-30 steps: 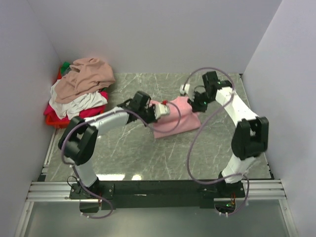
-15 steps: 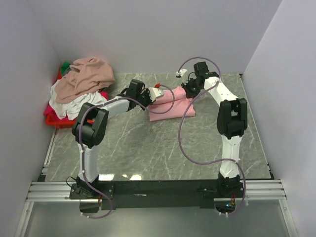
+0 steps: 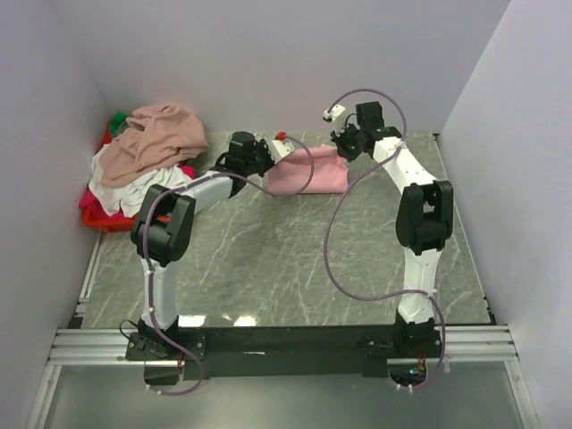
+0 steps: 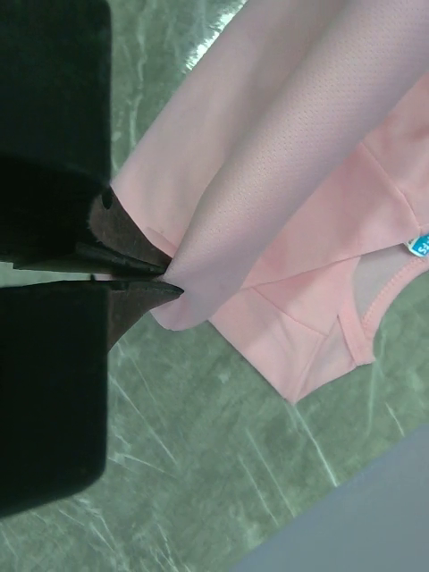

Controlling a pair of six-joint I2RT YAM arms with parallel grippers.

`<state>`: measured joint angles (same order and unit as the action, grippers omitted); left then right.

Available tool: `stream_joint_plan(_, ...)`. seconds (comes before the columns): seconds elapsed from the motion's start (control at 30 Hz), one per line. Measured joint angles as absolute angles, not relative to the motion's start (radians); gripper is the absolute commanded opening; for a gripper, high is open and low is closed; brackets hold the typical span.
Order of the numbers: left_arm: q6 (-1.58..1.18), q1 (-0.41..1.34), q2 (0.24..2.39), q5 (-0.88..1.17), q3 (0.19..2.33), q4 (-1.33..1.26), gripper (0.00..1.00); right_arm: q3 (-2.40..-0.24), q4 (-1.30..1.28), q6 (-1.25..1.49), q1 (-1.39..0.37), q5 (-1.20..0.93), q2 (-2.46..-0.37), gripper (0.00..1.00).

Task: Fold and stack the t-shirts
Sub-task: Fold the tshirt

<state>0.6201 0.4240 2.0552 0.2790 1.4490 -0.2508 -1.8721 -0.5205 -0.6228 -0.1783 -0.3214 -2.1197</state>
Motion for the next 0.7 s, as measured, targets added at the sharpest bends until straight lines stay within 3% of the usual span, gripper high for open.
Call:
stream_joint_plan(0.33,0.584,0.404,2.312,0.226,1.732,-0.258,0.0,-2.091,-0.473,-0.539,-0.178,-0.232,-2.342,0.0)
stream_joint_plan(0.7,0.552,0.408,2.375,0.194,1.742,-0.271,0.0,-2.094,-0.455,-0.512,-0.179,-0.19,-2.372,0.0)
